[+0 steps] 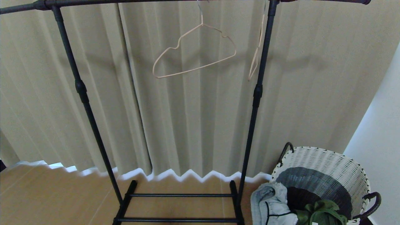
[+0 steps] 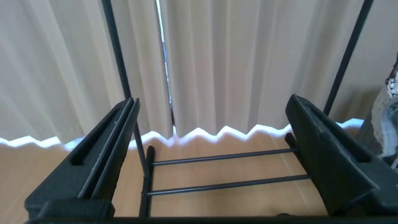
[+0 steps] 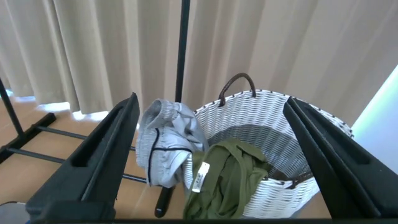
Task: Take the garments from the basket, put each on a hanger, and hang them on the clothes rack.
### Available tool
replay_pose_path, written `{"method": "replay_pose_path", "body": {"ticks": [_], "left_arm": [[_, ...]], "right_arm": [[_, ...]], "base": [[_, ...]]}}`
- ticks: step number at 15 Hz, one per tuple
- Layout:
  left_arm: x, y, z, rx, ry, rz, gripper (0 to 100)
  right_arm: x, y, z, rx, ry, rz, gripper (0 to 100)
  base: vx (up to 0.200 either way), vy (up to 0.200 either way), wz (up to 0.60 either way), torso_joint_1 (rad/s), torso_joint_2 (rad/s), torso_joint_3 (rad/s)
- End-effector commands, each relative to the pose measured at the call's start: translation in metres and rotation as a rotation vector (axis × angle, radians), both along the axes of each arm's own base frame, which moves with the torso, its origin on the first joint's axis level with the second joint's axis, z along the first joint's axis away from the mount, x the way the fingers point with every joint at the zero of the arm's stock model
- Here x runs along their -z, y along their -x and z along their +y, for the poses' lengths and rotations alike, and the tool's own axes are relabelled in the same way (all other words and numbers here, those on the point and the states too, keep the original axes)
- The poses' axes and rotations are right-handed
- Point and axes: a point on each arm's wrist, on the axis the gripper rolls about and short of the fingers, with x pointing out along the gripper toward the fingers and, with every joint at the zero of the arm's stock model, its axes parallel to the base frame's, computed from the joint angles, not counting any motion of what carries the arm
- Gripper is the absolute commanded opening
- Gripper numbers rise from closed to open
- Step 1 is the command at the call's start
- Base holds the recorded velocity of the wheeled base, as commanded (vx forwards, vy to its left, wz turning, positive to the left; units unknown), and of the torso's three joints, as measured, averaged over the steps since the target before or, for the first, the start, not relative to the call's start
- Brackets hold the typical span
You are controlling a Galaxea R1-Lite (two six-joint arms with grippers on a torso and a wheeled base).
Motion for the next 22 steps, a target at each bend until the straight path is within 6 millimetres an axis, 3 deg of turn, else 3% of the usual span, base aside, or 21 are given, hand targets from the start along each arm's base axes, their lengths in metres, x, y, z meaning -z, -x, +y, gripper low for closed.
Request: {"method": "replay_pose_path", "body": {"ticks": [1, 5, 8, 11, 12, 13, 15, 16, 17, 22], "left_arm": [[0.000, 0.000, 0.000, 0.000, 0.000, 0.001, 100], [0.000, 0.000, 0.000, 0.001, 0.000, -0.002, 100], [0.000, 0.000, 0.000, 0.001, -0.001, 0.000, 100], [0.000, 0.000, 0.000, 0.001, -0.001, -0.002, 100], [0.000, 0.000, 0.000, 0.001, -0.001, -0.002, 100], [0.000, 0.000, 0.000, 0.000, -0.001, 0.000, 100], [0.000, 0.000, 0.000, 0.000, -0.001, 0.001, 100], [0.000, 0.000, 0.000, 0.000, -0.001, 0.001, 100], [0.000, 0.000, 0.000, 0.000, -0.001, 0.000, 100], [0.000, 0.000, 0.000, -0.002, 0.002, -0.002, 100]], "right_arm": [[0.000, 0.000, 0.000, 0.001, 0.002, -0.001, 100], [-0.009, 0.000, -0.001, 0.041, 0.104, -0.003, 100], [-0.015, -0.013, -0.002, 0.063, 0.246, 0.133, 100], [-0.026, -0.053, -0.005, 0.137, 0.434, 0.479, 100], [-0.027, -0.058, -0.006, 0.134, 0.458, 0.518, 100], [-0.029, -0.078, -0.007, 0.104, 0.554, 0.643, 100], [-0.028, -0.102, -0.007, 0.029, 0.672, 0.755, 100], [-0.028, -0.102, -0.007, 0.029, 0.672, 0.755, 100], [-0.019, -0.123, -0.007, -0.034, 0.739, 0.838, 100], [0.005, -0.152, -0.008, -0.147, 0.824, 0.982, 100]], "base": [[0.200, 0.000, 0.00, -0.002, 0.00, 0.002], [0.150, 0.000, 0.00, -0.001, 0.00, 0.004], [0.000, 0.000, 0.00, 0.000, 0.00, 0.000], [0.000, 0.000, 0.00, 0.000, 0.00, 0.000], [0.000, 0.000, 0.00, 0.000, 0.00, 0.000], [0.000, 0.000, 0.00, 0.000, 0.00, 0.000], [0.000, 0.000, 0.00, 0.000, 0.00, 0.000], [0.000, 0.000, 0.00, 0.000, 0.00, 0.000], [0.000, 0.000, 0.00, 0.000, 0.00, 0.000], [0.000, 0.000, 0.00, 0.000, 0.00, 0.000]]}}
